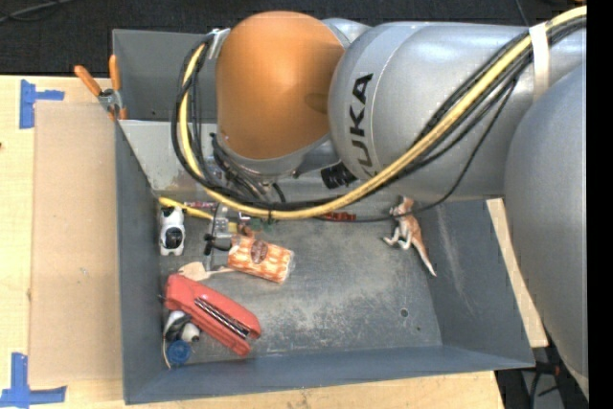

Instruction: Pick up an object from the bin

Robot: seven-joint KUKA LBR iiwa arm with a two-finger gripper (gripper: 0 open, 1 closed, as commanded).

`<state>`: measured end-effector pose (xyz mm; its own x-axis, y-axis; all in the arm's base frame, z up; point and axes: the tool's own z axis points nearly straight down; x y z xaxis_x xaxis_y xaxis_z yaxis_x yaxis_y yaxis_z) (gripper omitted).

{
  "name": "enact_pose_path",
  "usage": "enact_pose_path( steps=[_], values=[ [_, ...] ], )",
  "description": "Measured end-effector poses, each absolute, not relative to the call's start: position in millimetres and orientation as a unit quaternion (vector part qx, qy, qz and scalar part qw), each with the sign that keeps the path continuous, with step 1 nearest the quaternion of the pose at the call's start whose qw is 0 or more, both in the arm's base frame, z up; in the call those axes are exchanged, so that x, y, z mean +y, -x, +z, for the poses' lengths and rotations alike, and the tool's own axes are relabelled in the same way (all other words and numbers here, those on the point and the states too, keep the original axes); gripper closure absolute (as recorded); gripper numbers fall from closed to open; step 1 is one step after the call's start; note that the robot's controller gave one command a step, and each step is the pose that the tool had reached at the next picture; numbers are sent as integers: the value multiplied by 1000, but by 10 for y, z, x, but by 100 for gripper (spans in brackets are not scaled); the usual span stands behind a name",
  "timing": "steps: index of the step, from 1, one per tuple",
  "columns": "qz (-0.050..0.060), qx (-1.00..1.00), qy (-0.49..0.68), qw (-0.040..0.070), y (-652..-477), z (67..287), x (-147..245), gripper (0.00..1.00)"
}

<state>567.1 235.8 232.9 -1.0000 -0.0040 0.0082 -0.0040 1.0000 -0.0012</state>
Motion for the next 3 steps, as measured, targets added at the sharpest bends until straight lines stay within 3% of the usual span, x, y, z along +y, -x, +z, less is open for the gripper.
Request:
enact_pose_path(
  steps=[1,2,3],
  values=[
    [0,-1000,1,1,-5685,2379,2341,0],
    [0,-1000,27,2,-5350,1871,1808,0],
    [-2,-1000,27,-2,-5402,1581,1674,0]
  ],
)
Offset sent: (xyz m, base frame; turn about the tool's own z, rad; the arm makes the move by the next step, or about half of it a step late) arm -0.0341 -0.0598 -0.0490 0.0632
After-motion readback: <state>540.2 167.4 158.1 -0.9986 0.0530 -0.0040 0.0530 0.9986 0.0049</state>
